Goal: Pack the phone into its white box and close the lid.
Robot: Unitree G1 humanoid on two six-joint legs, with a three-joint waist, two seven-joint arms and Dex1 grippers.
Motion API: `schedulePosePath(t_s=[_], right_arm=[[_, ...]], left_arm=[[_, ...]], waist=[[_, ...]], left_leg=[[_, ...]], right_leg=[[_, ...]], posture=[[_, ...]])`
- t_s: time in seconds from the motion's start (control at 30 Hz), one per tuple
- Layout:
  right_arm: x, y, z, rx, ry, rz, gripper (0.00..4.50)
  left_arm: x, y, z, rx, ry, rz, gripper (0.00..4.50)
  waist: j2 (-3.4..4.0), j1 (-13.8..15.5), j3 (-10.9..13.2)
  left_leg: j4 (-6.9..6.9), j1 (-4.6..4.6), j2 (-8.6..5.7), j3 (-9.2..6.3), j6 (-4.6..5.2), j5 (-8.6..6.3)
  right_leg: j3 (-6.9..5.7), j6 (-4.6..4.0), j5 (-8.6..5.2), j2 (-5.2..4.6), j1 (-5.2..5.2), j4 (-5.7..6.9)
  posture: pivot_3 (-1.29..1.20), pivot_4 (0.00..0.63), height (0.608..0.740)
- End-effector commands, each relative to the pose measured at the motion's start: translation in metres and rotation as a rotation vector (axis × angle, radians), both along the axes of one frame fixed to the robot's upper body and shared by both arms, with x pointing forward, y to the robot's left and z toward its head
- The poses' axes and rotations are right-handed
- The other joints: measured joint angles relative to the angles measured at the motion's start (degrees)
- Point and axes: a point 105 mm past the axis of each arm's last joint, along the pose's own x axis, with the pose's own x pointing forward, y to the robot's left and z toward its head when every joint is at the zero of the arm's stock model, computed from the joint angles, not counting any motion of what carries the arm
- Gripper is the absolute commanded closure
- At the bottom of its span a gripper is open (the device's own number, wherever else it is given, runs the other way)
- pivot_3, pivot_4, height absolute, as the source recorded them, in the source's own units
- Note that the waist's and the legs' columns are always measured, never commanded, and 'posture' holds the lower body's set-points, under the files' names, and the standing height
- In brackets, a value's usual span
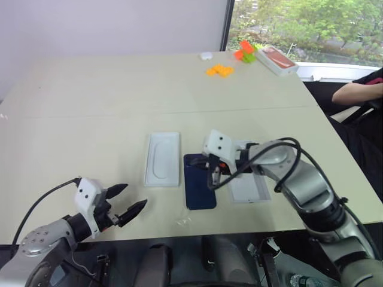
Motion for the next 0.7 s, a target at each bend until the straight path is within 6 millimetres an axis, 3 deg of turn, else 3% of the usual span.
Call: schedulePosePath(t_s=[0.03,0.27,0.37,0.5,0.7], right_arm=[[-0.005,0.005,0.006,0.007,-0.045,0.035,4.48],[-0.01,0.014,0.003,0.031,-0.002,0.065,4.48],[-0.013,0.03,0.003,0.035,-0.011,0.113,3.71],[-0.012,0.053,0.0,0.03,-0.021,0.165,1.8],[-0.018,0.071,-0.013,0.006,0.019,0.206,1.8]], left_arm=[[-0.003,-0.006,0.006,0.006,-0.015,-0.036,0.0],[-0.003,0.0,0.002,0.029,-0.012,-0.013,0.0],[-0.001,0.007,0.001,0.042,-0.012,0.009,0.0],[0.001,0.015,0.002,0.061,-0.016,0.025,0.0],[-0.003,0.018,0.003,0.071,-0.018,0.035,0.0]], waist=[[0.0,-0.06,0.0],[0.0,0.05,0.0],[0.0,0.05,0.0],[0.0,-0.02,0.0],[0.0,0.11,0.0]], left_leg=[[0.01,0.0,0.0,0.02,0.0,0.0],[0.01,-0.05,0.02,0.02,0.0,0.0],[0.01,-0.06,0.01,0.03,0.0,0.0],[0.01,0.0,0.05,0.02,0.0,0.0],[0.01,-0.05,0.13,0.0,0.0,0.0]], right_leg=[[0.0,0.0,0.0,0.0,0.0,0.0],[0.01,0.0,0.0,-0.04,-0.01,-0.03],[0.02,0.01,0.01,-0.09,-0.01,-0.04],[0.02,0.0,0.01,-0.04,-0.01,-0.02],[-0.03,-0.02,0.02,-0.07,-0.01,-0.02]], posture=[[0.0,0.15,0.74],[0.0,0.15,0.74],[0.0,0.15,0.74],[0.0,0.15,0.74],[0.0,0.15,0.74]])
